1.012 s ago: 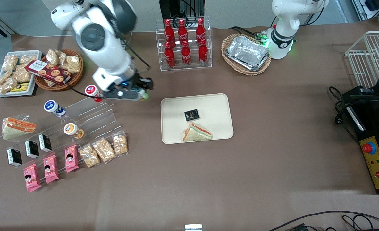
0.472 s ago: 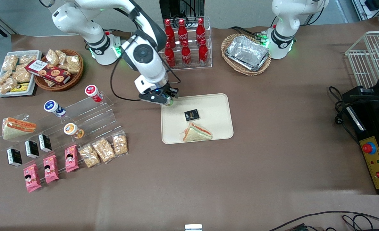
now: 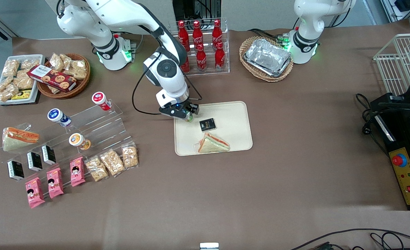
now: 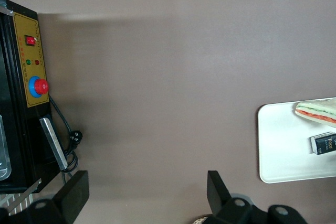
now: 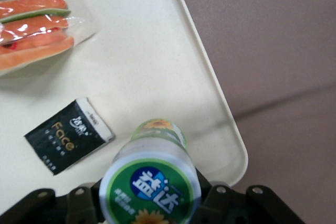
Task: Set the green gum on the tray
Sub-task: 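Lower the bottle onto the tray beside the black tissue pack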
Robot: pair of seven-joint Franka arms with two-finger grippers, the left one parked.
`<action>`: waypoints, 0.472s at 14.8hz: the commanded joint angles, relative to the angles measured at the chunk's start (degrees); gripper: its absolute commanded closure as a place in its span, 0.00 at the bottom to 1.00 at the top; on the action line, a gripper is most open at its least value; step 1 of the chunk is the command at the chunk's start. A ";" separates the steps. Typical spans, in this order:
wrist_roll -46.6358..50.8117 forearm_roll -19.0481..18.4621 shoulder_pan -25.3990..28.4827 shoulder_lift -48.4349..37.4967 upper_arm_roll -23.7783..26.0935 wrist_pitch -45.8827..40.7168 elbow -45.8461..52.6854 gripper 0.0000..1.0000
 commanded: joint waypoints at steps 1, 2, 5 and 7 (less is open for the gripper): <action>1.57 -1.65 0.60 1.93 -0.63 6.72 -2.67 0.83; 1.57 -1.65 0.60 2.46 -0.63 7.86 -2.94 0.83; 1.66 -1.65 0.68 3.00 -0.63 8.32 -3.20 0.83; 2.97 -1.65 0.94 2.99 -0.63 8.32 -3.29 0.76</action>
